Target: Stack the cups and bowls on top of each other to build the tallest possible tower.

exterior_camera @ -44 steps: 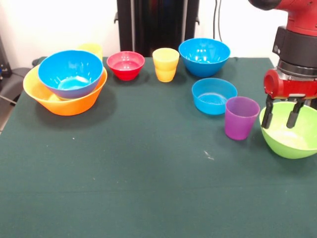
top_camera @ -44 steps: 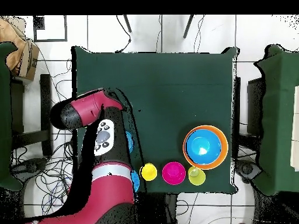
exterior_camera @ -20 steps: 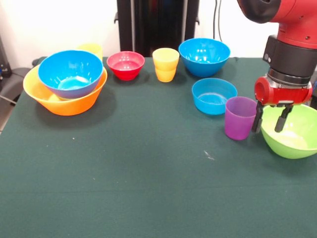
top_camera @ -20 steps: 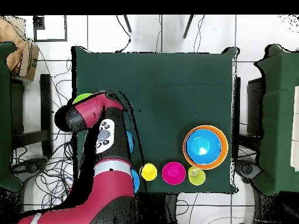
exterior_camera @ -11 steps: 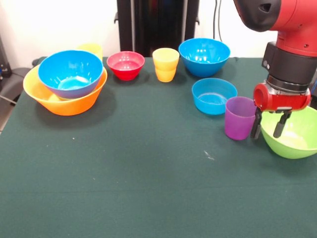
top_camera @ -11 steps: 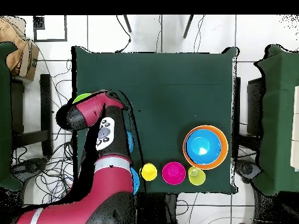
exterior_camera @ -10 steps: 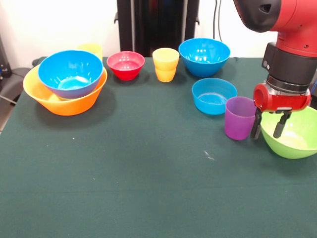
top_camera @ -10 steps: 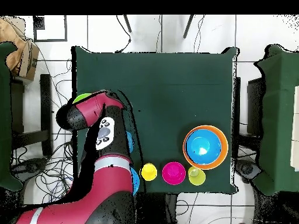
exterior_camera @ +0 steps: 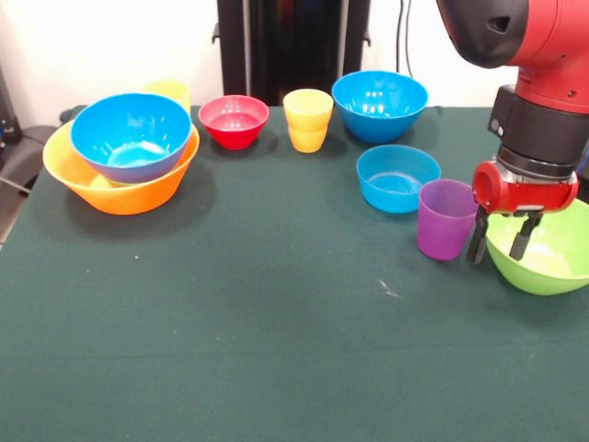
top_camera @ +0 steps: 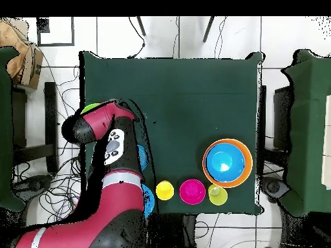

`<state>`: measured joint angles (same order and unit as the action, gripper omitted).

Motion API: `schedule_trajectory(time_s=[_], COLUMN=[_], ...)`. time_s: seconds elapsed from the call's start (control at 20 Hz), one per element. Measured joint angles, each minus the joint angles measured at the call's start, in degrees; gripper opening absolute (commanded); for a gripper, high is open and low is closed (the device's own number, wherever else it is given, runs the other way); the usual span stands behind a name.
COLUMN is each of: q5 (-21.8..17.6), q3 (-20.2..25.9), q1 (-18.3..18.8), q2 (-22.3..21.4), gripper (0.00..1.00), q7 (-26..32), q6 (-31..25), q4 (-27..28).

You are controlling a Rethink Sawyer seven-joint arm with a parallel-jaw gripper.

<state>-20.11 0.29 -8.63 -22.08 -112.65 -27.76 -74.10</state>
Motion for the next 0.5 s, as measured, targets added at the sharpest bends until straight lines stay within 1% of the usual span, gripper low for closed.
schedule_trajectory(time_s=[0.5], q5=[0.0], q3=[-0.5], q1=[-0.1], q2=[0.3], gripper=[1.00], q7=[0.0], q6=[0.0], q4=[0.4])
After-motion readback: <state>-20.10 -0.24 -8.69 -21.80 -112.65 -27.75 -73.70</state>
